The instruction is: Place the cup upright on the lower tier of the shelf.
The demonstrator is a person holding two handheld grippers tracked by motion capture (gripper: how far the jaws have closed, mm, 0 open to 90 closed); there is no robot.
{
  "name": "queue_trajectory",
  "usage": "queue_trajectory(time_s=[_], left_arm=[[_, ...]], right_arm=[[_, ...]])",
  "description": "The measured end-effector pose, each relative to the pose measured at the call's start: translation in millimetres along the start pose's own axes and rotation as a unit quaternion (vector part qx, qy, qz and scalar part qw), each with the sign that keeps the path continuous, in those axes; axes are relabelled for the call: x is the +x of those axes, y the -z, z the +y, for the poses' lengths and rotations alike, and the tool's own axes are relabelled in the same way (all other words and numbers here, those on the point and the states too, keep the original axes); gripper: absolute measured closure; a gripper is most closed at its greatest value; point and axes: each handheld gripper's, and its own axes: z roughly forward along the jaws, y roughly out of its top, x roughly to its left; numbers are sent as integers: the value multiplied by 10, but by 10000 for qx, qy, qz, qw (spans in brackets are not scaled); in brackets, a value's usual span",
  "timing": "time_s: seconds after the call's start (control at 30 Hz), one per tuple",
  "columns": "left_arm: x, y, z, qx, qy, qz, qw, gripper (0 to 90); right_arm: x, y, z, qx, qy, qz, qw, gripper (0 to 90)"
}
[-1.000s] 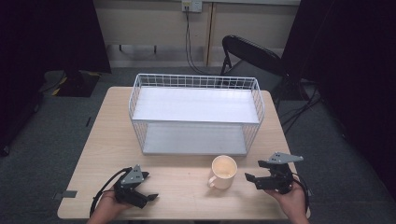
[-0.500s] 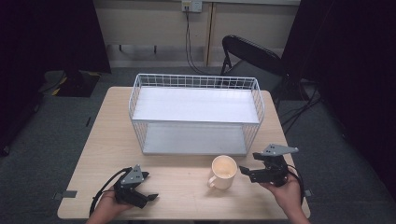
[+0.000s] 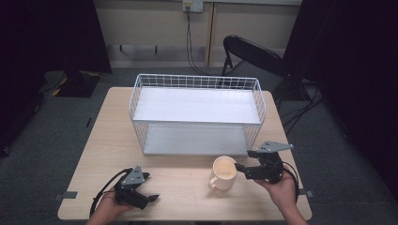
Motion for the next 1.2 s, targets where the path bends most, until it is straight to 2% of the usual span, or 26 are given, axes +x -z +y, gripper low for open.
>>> queue_trajectory(time_s=[0.3,0.43,0.57,0.7,1.2], left_arm=[[-1,0,0,-4,5,1,10000,117],[-1,-1,0,-4,6,1,10000,117],[-1,-1,0,-5,6,1,10000,117],[0,0,0,-1,0,1,10000,117],[0,0,0,0,0,0,10000,117]], right_arm=[[26,-128,29,44,-80,16,10000,354],[49,-208,28,57,-81,6,10000,433],[54,-238,27,65,-111,0,9999,461],[69,-272,38,61,-90,78,9999,518],[74,-409,25,283,-126,269,9992,613]])
